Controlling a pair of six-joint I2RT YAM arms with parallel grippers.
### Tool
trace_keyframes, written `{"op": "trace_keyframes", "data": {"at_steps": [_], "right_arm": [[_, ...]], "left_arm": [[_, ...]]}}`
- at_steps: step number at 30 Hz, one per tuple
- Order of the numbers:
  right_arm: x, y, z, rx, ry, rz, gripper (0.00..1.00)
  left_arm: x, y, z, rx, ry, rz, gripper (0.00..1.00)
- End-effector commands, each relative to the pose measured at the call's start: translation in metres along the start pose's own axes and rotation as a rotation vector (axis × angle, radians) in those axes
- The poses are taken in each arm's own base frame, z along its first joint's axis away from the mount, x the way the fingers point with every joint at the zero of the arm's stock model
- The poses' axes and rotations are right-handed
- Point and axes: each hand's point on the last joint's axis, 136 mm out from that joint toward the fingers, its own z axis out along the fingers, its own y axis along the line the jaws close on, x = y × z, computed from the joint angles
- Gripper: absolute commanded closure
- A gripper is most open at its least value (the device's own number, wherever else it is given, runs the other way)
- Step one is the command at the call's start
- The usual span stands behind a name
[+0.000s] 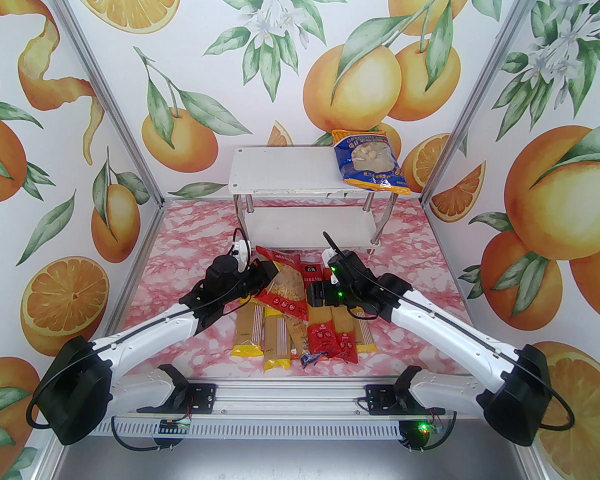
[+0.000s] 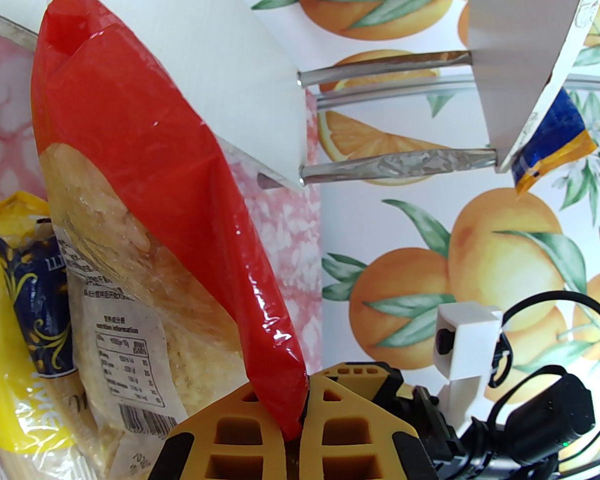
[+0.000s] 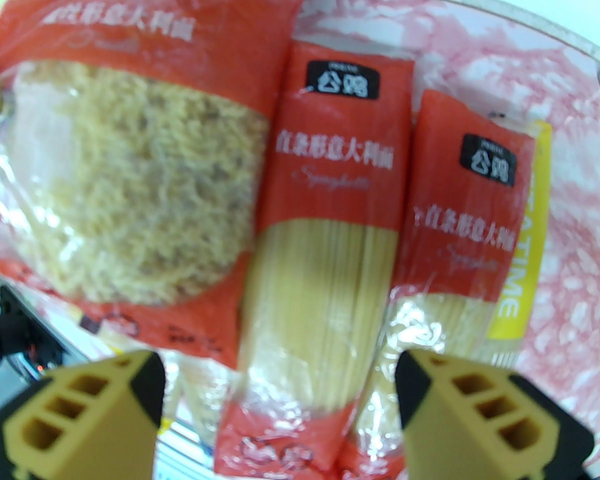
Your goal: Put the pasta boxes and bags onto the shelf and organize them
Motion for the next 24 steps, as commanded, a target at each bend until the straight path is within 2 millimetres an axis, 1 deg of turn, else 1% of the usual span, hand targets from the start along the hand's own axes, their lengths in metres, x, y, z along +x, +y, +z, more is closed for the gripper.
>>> {"op": "trace_keyframes", "data": {"at_steps": [1, 4, 7, 10, 13, 16, 21, 23, 24], "right_arm": [[-0.013, 0.005, -0.009, -0.006, -0.037, -0.008, 0.19], [-0.016, 0.010, -0.008, -0.025, -0.040, 0.000, 0.20], [-0.019, 0.018, -0.006, -0.053, -0.046, 0.009, 0.20], [-0.019, 0.027, -0.003, -0.072, -0.044, 0.009, 0.20], [-0.019, 0.037, 0.003, -0.083, -0.032, 0.005, 0.20], [-0.017, 0.049, 0.011, -0.076, -0.014, -0.006, 0.20], [-0.014, 0.065, 0.025, -0.024, 0.010, -0.039, 0.20], [-0.013, 0.071, 0.030, -0.006, 0.013, -0.041, 0.20], [-0.012, 0.074, 0.033, 0.002, 0.017, -0.041, 0.20]], "left_arm": [[0.015, 0.004, 0.005, 0.008, 0.028, 0.001, 1.00], [0.028, 0.024, 0.005, -0.064, 0.064, -0.004, 1.00], [0.035, 0.040, -0.001, -0.169, 0.101, 0.038, 0.99], [0.032, 0.051, -0.015, -0.308, 0.126, 0.157, 0.85], [0.026, 0.061, -0.032, -0.428, 0.132, 0.259, 0.74], [0.024, 0.068, -0.038, -0.463, 0.133, 0.289, 0.71], [0.031, 0.087, -0.039, -0.471, 0.149, 0.249, 0.70], [0.029, 0.092, -0.045, -0.505, 0.141, 0.267, 0.67], [0.024, 0.093, -0.051, -0.531, 0.124, 0.281, 0.66]]}}
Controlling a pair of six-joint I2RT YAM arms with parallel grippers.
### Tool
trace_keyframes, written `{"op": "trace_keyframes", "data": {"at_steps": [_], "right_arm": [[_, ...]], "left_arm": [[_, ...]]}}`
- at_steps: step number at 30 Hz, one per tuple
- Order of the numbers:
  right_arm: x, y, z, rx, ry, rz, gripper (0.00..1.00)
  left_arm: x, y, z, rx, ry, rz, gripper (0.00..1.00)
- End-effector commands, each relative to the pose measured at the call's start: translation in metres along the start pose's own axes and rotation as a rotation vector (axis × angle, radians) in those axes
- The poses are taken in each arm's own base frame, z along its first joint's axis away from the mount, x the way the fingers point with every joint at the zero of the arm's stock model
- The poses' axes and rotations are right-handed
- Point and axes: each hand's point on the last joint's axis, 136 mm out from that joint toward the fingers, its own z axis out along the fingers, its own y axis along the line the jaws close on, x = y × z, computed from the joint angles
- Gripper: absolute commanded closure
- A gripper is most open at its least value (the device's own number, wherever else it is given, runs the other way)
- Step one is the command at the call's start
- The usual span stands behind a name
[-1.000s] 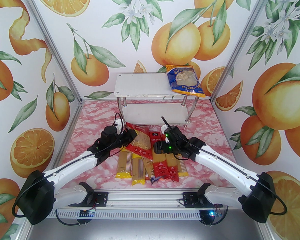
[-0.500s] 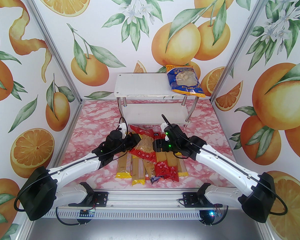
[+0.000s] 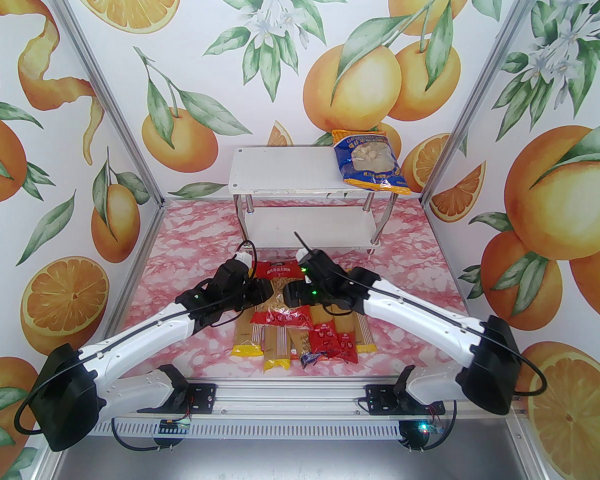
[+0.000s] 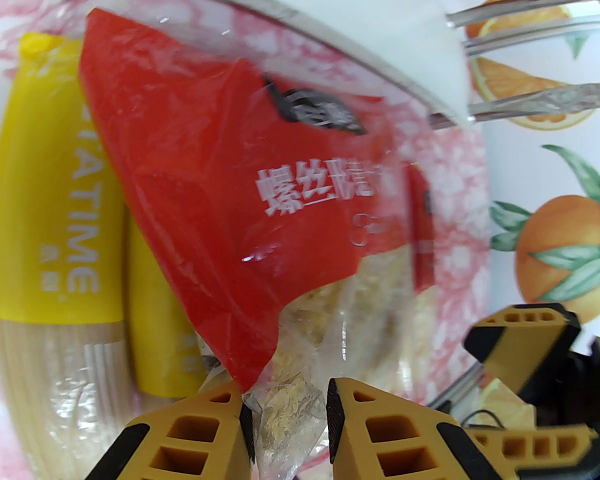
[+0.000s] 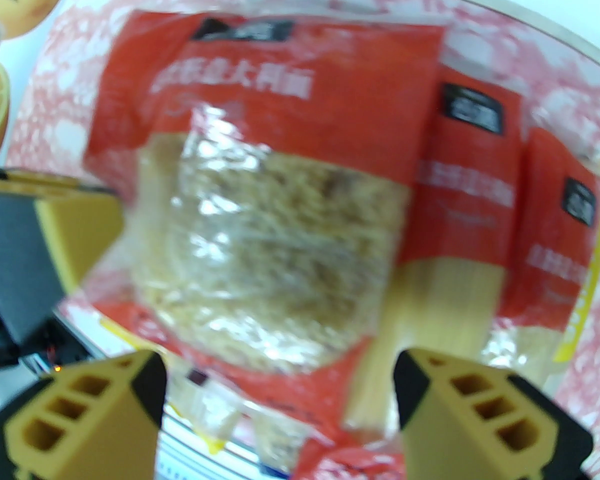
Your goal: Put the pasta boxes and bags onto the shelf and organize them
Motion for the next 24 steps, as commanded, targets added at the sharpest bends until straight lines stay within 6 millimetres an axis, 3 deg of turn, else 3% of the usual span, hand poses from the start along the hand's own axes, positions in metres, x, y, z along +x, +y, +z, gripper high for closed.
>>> {"op": "trace_keyframes", "data": {"at_steps": [1, 6, 12, 20, 24], "right_arm": [[-0.010, 0.009, 0.002, 0.042, -0.039, 0.017, 0.20], [-0.010, 0.012, 0.015, 0.124, -0.040, 0.020, 0.19], [-0.010, 0.032, 0.029, 0.203, -0.022, -0.073, 0.20], [0.000, 0.047, 0.052, 0.255, 0.029, -0.086, 0.16], [0.004, 0.045, 0.063, 0.293, 0.038, -0.053, 0.14]], "left_arm": [[0.004, 0.025, -0.013, -0.105, -0.001, 0.044, 0.65], [-0.014, 0.047, -0.040, -0.175, -0.085, 0.044, 0.58], [-0.015, 0.064, -0.056, -0.166, -0.139, -0.012, 0.58], [-0.022, 0.065, -0.069, -0.143, -0.178, -0.013, 0.53], [-0.027, 0.061, -0.075, -0.123, -0.187, -0.002, 0.50]]}}
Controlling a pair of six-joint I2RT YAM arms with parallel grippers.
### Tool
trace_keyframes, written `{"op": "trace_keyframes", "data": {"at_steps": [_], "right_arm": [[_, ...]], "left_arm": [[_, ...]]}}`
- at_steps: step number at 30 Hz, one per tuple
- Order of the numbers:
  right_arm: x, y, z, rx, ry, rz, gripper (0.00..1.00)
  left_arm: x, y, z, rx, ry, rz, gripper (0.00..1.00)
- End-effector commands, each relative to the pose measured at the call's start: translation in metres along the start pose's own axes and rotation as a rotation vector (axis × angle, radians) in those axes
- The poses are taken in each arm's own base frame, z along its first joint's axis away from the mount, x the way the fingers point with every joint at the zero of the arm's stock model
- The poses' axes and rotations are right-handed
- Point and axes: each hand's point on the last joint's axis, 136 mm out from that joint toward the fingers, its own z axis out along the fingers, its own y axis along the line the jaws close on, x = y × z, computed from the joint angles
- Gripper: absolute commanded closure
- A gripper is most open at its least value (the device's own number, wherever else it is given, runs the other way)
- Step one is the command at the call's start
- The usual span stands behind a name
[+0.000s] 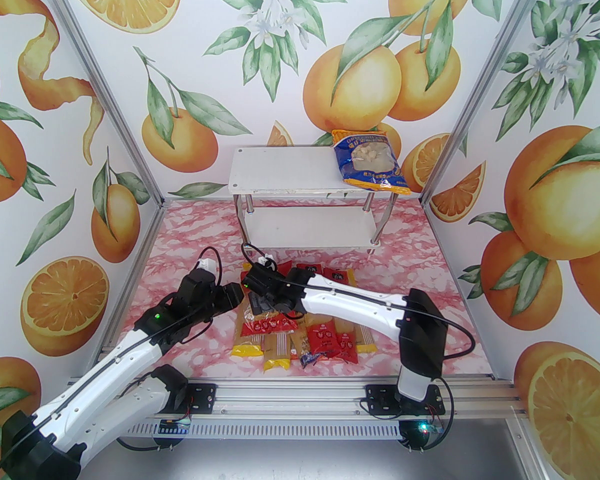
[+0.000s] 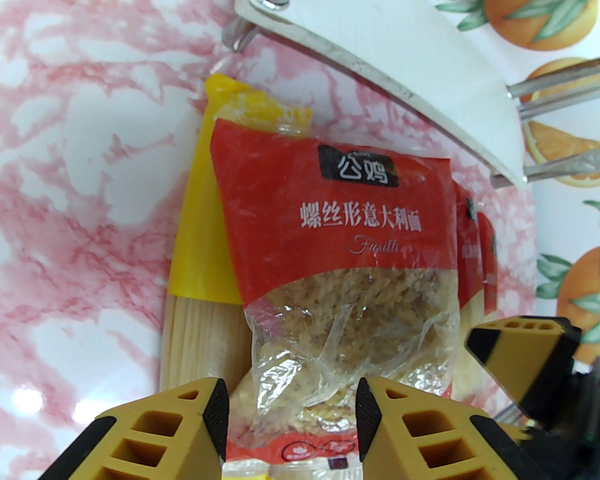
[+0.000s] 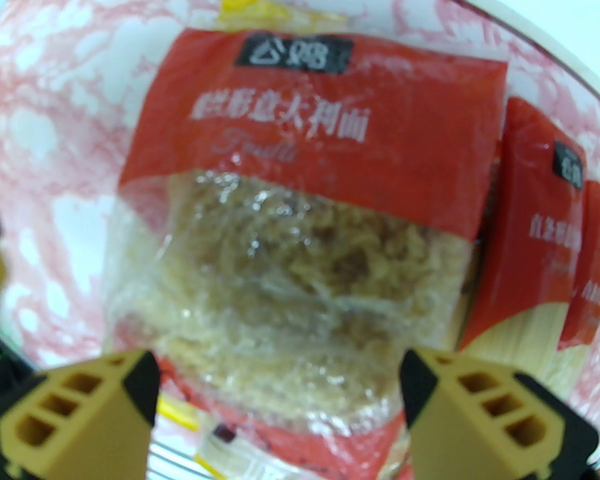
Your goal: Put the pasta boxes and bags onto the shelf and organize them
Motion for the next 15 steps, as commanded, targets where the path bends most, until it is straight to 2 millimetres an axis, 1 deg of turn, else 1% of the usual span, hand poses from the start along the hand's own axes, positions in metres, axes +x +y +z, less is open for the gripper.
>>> {"op": "trace_keyframes", "data": {"at_steps": [1, 3, 5, 10, 14, 15], "right_arm": [[-0.001, -0.003, 0.005, 0.060, -0.002, 0.039, 0.12], [-0.003, 0.001, 0.008, 0.070, -0.003, 0.030, 0.07], [-0.005, 0.003, 0.011, 0.093, -0.004, 0.017, 0.04], [-0.002, 0.004, 0.024, 0.127, 0.021, 0.002, 0.02], [0.006, -0.001, 0.033, 0.164, 0.056, -0.021, 0.02], [0.002, 0.000, 0.031, 0.171, 0.048, -0.022, 0.01]], "left_arm": [[-0.004, 0.000, -0.007, 0.012, -0.003, 0.022, 0.50], [-0.007, -0.002, -0.009, 0.023, -0.008, 0.026, 0.49], [-0.010, -0.002, -0.012, 0.034, -0.011, 0.024, 0.49], [-0.015, 0.003, -0.014, 0.057, -0.022, 0.002, 0.49], [-0.015, 0.006, -0.013, 0.059, -0.021, -0.008, 0.49], [-0.015, 0.007, -0.013, 0.061, -0.019, -0.013, 0.49]]}}
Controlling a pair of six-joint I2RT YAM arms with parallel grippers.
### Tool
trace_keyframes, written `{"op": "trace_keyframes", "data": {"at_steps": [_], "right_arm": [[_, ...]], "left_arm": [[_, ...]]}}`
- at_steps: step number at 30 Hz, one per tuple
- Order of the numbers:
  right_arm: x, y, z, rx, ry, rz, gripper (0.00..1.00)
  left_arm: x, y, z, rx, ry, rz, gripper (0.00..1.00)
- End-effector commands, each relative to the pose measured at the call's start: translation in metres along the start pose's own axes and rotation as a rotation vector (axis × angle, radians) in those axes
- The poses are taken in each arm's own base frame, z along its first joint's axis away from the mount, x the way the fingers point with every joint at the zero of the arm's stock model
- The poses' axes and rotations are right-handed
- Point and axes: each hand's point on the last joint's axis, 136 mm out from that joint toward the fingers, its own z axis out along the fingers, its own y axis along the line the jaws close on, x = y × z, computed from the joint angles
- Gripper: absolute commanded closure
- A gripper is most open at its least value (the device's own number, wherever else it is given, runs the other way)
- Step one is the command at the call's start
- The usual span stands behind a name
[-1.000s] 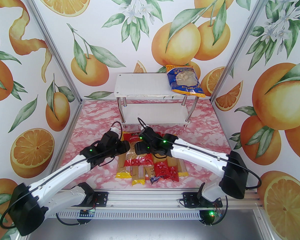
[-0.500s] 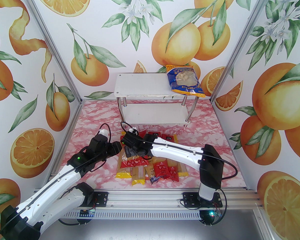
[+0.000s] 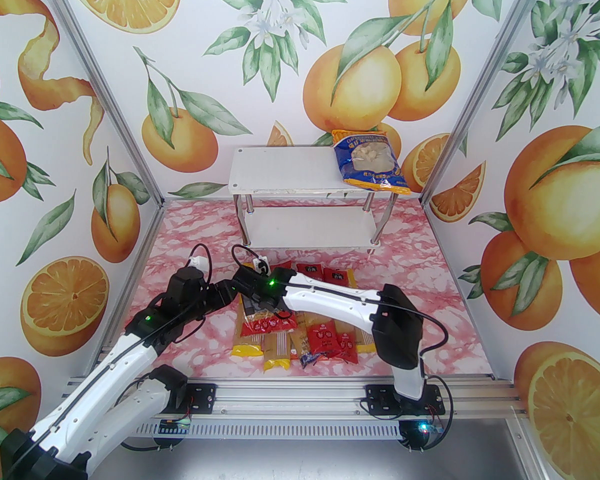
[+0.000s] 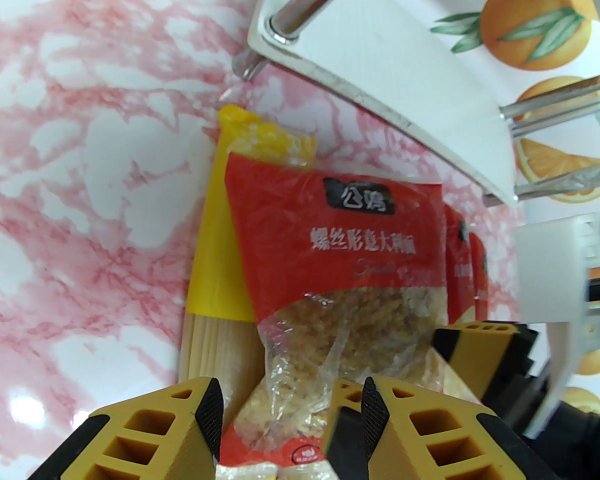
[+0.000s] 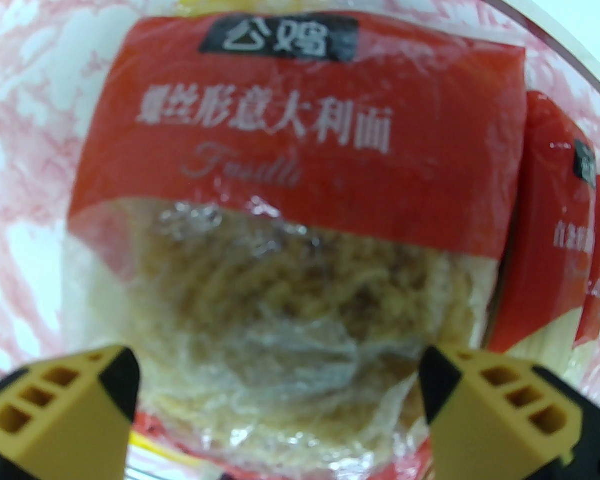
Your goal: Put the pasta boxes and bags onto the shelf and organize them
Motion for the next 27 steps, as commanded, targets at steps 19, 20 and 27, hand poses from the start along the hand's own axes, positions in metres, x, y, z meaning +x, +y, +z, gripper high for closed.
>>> {"op": "trace_keyframes", "data": {"at_steps": [19, 20, 27], "right_arm": [[0.069, -0.039, 0.048, 0.222, 0.275, -0.181, 0.67], [0.070, -0.039, 0.046, 0.219, 0.275, -0.180, 0.74], [0.052, -0.033, 0.028, 0.141, 0.212, -0.161, 1.00]], "left_arm": [[-0.002, 0.009, 0.010, 0.055, 0.018, -0.034, 0.50], [-0.002, 0.009, 0.010, 0.055, 0.017, -0.035, 0.50], [-0.003, 0.008, 0.013, 0.065, 0.020, -0.042, 0.53]]}}
